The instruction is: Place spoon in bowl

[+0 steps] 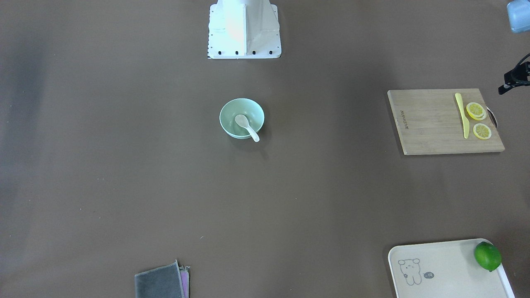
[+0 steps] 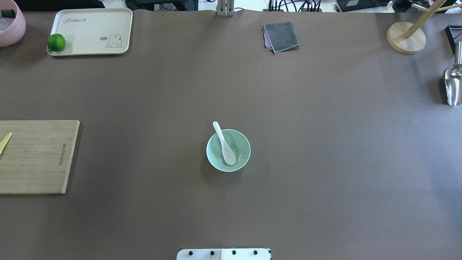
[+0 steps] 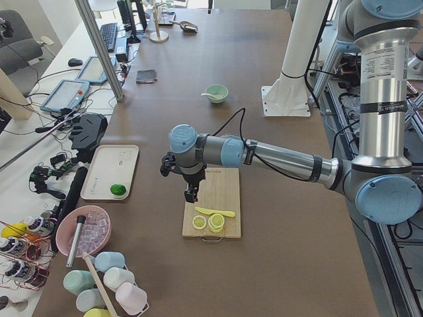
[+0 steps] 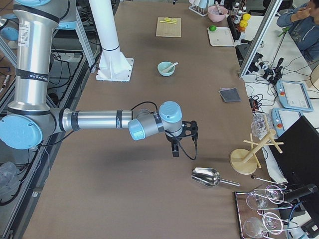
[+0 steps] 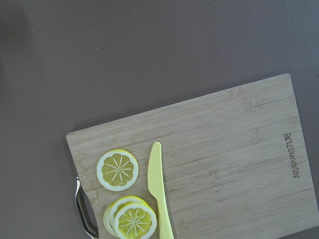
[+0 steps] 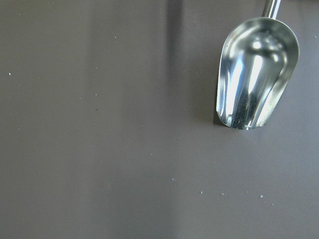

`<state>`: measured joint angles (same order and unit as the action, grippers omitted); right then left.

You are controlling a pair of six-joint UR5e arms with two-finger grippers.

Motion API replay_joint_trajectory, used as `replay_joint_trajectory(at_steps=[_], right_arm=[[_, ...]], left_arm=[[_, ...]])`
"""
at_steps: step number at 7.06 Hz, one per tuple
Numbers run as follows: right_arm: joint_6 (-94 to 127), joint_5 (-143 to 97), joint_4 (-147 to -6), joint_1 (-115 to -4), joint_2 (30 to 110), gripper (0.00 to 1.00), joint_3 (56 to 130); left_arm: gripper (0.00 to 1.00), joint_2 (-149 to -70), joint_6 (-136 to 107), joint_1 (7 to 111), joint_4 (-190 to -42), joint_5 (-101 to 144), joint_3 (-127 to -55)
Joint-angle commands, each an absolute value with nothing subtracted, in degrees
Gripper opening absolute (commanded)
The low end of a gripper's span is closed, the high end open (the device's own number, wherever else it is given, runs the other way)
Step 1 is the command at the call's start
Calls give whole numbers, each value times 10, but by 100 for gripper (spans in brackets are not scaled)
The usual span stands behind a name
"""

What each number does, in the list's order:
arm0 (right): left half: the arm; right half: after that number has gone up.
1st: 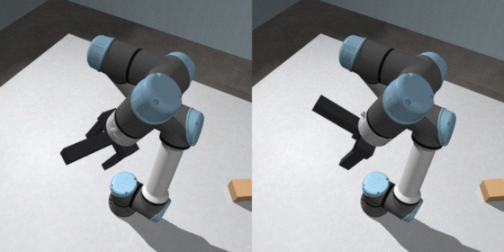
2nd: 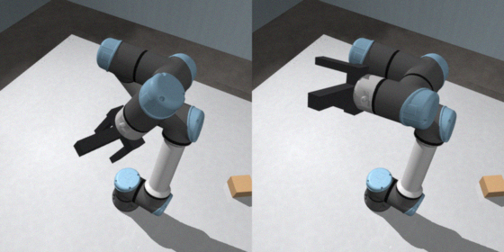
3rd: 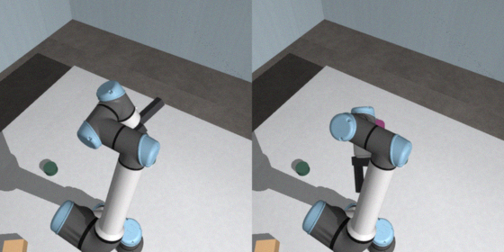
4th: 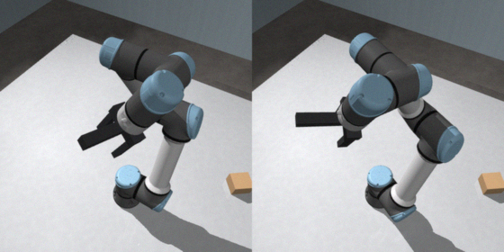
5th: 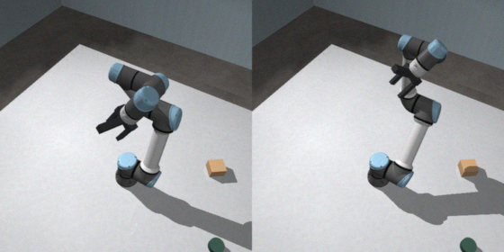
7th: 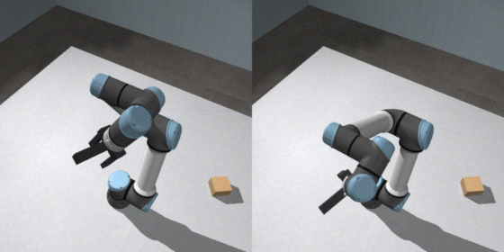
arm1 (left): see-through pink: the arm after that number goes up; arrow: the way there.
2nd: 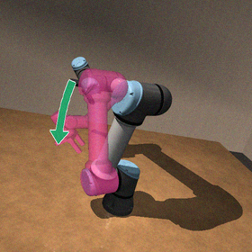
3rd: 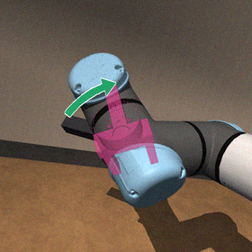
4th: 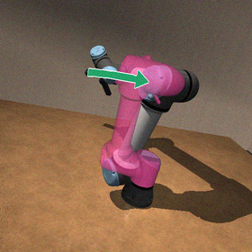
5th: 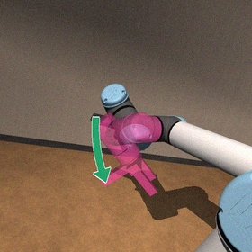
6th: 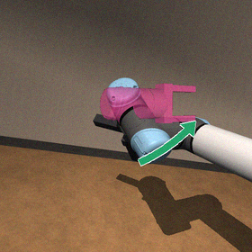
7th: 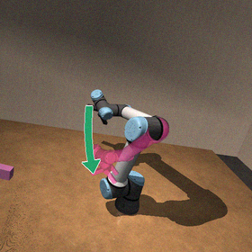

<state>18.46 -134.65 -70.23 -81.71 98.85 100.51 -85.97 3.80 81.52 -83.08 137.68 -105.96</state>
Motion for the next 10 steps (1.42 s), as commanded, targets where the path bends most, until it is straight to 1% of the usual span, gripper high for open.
replay_joint_trajectory(at_steps=[1,6,10], right_arm=[[185,-1346,-701,-817,988,100,1006],[185,-1346,-701,-817,988,100,1010],[186,-1346,-702,-817,984,100,1009]], left_arm=[[98,-860,39,852,-830,1375,-1058],[98,-860,39,852,-830,1375,-1055],[98,-851,35,876,-828,1361,-1049]])
